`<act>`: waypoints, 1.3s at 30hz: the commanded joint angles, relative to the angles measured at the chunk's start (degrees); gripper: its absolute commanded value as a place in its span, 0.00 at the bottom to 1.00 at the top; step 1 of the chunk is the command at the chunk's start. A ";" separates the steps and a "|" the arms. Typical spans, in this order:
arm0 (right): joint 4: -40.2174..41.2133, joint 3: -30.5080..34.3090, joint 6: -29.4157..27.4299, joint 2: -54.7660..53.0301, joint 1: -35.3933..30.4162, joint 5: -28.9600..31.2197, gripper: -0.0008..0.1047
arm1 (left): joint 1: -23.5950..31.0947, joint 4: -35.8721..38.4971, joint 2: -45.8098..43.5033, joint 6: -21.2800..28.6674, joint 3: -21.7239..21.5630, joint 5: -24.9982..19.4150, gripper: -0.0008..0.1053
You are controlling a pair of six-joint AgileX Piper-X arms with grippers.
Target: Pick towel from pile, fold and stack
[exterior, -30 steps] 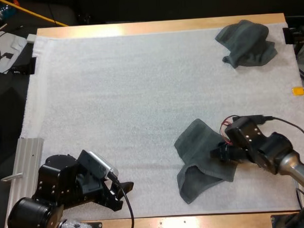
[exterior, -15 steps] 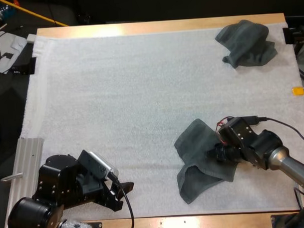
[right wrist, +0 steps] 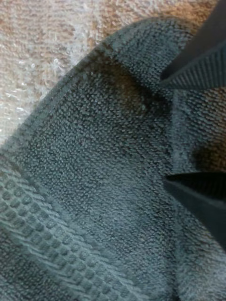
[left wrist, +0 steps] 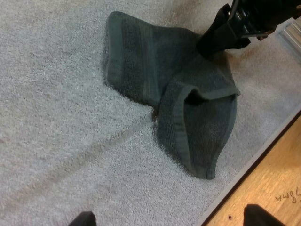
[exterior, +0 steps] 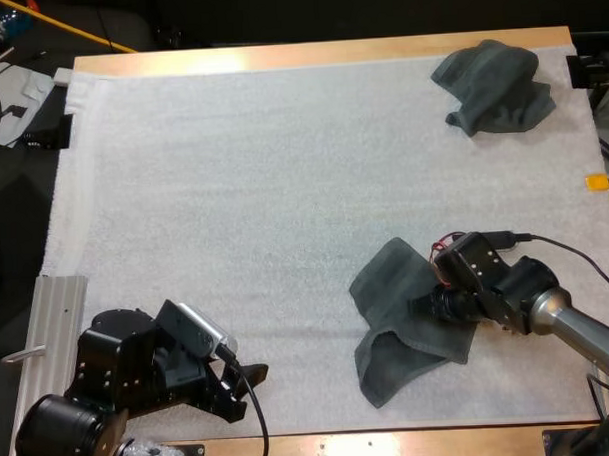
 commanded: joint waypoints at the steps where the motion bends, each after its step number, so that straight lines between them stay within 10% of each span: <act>1: 0.82 -0.20 -0.08 0.26 0.09 0.68 0.39 | -0.29 0.00 -0.03 -0.15 -0.17 0.48 0.58; 14: 0.02 -0.16 0.38 3.91 0.28 -1.02 0.38 | -0.24 -0.18 0.22 -0.07 -0.17 0.52 0.58; 21: -0.49 -0.18 0.39 4.30 0.16 -1.26 0.03 | -0.20 -0.23 0.38 -0.09 -0.27 0.78 0.58; 39: 2.29 -5.00 -3.88 2.49 -1.52 7.28 0.01 | -0.24 -0.26 0.11 0.24 -0.21 0.40 0.58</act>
